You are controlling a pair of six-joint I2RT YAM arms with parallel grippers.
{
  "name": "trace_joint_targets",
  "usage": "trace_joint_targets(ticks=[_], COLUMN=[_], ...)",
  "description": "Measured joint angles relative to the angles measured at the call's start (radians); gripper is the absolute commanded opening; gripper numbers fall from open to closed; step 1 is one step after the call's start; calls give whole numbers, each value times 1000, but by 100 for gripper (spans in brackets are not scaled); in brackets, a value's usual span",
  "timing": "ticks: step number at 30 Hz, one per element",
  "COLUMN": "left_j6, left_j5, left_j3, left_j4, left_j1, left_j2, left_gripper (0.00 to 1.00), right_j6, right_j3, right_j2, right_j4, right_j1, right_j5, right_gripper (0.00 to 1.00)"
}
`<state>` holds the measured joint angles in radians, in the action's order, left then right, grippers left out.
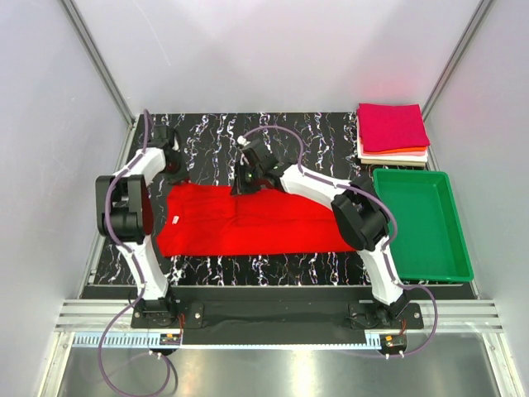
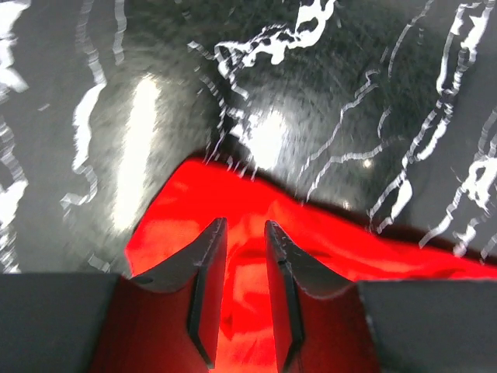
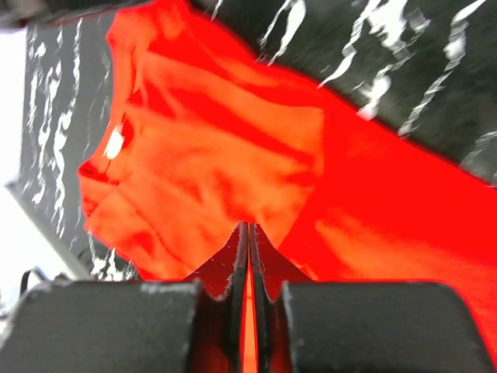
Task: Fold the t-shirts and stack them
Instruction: Fold the tshirt
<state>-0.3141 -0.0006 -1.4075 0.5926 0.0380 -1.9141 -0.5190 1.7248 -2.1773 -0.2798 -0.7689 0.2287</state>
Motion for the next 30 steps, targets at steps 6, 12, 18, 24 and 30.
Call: trace_joint_targets(ticks=[6, 12, 18, 24, 30], left_j6=[-8, -20, -24, -21, -13], left_j5=[-6, -43, -45, -45, -9], left_j3=[-50, -87, -147, -260, -470], left_j4=[8, 20, 46, 72, 89], left_j1=[-5, -6, -6, -5, -3], left_j2=[-117, -146, -184, -256, -385], left_gripper=[31, 31, 32, 34, 36], right_j6=[-24, -27, -21, -2, -1], right_j3=[-90, -171, -179, -164, -226], right_j2=[3, -14, -22, 0, 175], right_j4=[37, 51, 74, 43, 9], right_j1=[-24, -35, -35, -35, -34], right_j5=[76, 68, 52, 19, -43], right_gripper=[6, 4, 10, 19, 19])
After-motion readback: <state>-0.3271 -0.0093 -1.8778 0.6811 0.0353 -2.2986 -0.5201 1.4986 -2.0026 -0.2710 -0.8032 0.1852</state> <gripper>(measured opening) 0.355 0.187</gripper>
